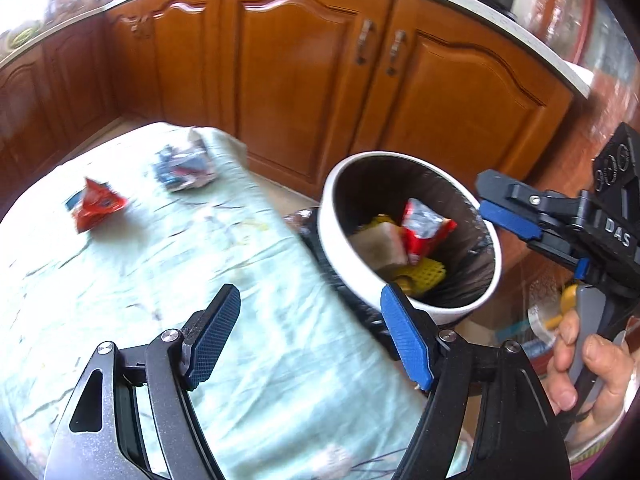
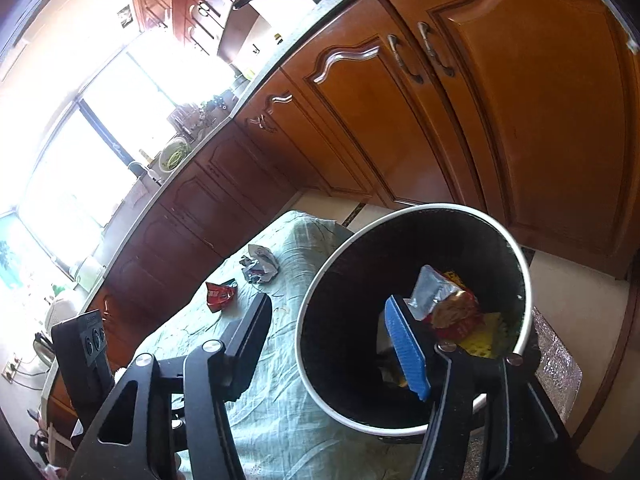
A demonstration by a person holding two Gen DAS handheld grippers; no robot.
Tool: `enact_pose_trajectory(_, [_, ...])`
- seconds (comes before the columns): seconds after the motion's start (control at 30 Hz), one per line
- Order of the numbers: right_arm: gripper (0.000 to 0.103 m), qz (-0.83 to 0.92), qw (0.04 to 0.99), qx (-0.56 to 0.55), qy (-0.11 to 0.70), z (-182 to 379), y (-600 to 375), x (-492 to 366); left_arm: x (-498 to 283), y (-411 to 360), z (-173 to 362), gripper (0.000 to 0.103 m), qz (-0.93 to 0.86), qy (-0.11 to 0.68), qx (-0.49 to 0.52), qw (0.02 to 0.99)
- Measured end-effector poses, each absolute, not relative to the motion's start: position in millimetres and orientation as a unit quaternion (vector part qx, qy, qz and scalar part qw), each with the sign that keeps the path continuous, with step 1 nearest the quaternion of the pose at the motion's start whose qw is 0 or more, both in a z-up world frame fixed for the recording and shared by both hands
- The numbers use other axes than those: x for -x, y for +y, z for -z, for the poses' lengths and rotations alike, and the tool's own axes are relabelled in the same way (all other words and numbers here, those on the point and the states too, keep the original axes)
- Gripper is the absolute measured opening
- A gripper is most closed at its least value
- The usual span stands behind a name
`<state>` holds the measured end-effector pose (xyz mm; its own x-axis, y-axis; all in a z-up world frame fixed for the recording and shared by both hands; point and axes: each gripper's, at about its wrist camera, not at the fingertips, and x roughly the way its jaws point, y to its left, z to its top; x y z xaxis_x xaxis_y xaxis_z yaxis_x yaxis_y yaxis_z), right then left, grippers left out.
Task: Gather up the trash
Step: 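Move both tools back toward the last two wrappers on the table, then grasp the orange snack wrapper with the left tool while the right tool grasps the crumpled foil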
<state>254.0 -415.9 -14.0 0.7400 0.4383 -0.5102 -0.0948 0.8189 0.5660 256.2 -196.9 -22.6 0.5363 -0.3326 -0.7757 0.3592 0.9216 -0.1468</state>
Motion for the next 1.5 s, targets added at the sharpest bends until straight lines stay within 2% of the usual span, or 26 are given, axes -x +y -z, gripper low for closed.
enact_pose_trajectory(0.33, [0.088, -0.193, 0.897, -0.205, 0.341, 12, -343, -270, -260, -110, 36, 0.075, 0.128, 0.456, 0.062, 0.878])
enact_pose_trajectory(0.83, [0.09, -0.214, 0.888, -0.162, 0.374, 28, -280, -298, -277, -39, 40, 0.075, 0.07, 0.455, 0.104, 0.881])
enact_pose_trajectory(1.3, [0.089, -0.216, 0.876, -0.152, 0.403, 42, -252, -381, -350, -37, 22, 0.075, 0.044, 0.425, 0.066, 0.902])
enact_pose_trajectory(1.4, [0.088, -0.202, 0.877, -0.165, 0.404, 46, -254, -401, -366, -40, 25, 0.075, 0.045, 0.423, 0.059, 0.903])
enact_pose_trajectory(1.5, [0.08, -0.192, 0.876, -0.17, 0.408, 51, -254, -418, -379, -43, 30, 0.074, 0.037, 0.42, 0.043, 0.906])
